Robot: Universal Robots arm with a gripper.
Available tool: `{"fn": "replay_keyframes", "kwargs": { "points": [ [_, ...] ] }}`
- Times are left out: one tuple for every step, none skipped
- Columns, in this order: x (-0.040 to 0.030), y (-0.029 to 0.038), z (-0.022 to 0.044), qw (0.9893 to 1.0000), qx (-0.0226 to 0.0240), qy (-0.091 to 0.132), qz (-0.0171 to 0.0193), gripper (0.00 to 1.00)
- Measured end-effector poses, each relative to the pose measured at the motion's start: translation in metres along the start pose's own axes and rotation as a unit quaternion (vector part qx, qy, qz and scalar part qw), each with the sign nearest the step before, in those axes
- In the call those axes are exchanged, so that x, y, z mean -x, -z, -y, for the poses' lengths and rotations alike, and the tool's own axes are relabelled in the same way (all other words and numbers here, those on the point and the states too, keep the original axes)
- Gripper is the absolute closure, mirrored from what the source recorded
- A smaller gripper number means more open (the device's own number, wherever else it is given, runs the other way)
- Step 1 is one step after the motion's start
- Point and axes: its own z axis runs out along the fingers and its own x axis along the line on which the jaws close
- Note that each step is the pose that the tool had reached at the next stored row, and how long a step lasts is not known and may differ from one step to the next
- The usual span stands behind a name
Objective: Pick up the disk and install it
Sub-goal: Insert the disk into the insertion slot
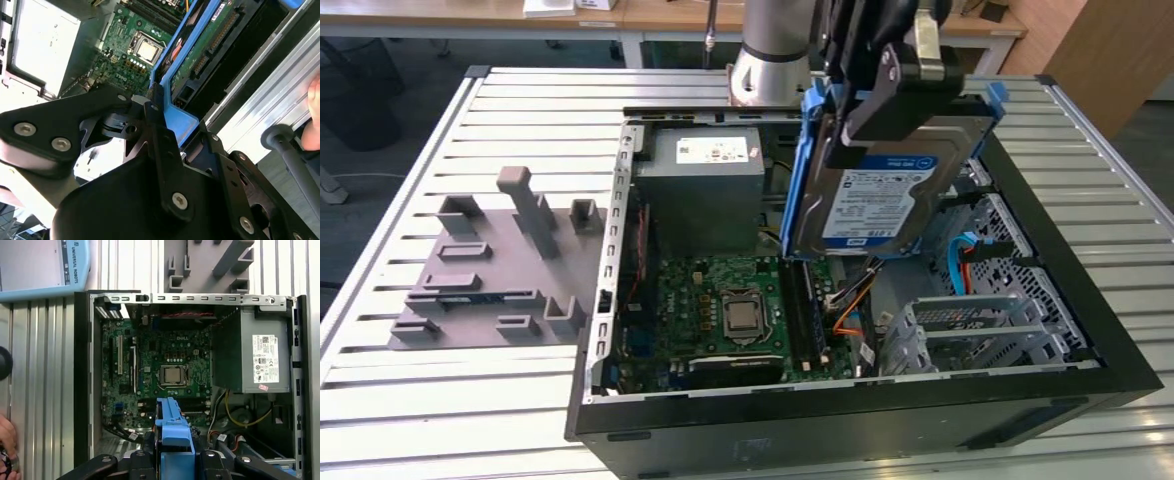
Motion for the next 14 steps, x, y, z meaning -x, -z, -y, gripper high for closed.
{"fn": "replay_keyframes", "kwargs": {
  "points": [
    [-0.0004,-0.0003,0.0021,1.0000,0.0000,0.000,-0.0002,0.63],
    [-0.0009,-0.0006,0.0041,1.0000,0.0000,0.000,-0.0003,0.63],
    [-0.0016,-0.0009,0.0058,1.0000,0.0000,0.000,-0.0004,0.63],
    [-0.0028,-0.0012,0.0068,1.0000,0.0000,0.000,-0.0004,0.63],
    [-0.0044,-0.0014,0.0074,1.0000,0.0000,0.000,-0.0004,0.63],
    [-0.0065,-0.0017,0.0078,1.0000,0.0000,0.000,-0.0004,0.63],
    [-0.0089,-0.0019,0.0080,1.0000,0.0000,0.000,-0.0005,0.63],
    [-0.0112,-0.0021,0.0081,1.0000,0.0000,0.000,-0.0009,0.63],
    [-0.0136,-0.0024,0.0082,1.0000,0.0000,0.000,-0.0013,0.63],
    [-0.0161,-0.0025,0.0083,1.0000,0.0000,0.000,-0.0019,0.63],
    [-0.0185,-0.0027,0.0083,1.0000,0.0000,0.000,-0.0024,0.63],
    [-0.0210,-0.0029,0.0084,1.0000,0.0000,0.000,-0.0028,0.63],
    [-0.0233,-0.0031,0.0086,1.0000,0.0000,0.000,-0.0033,0.63],
    [-0.0250,-0.0034,0.0091,1.0000,0.0000,0.000,-0.0037,0.63]
  ]
}}
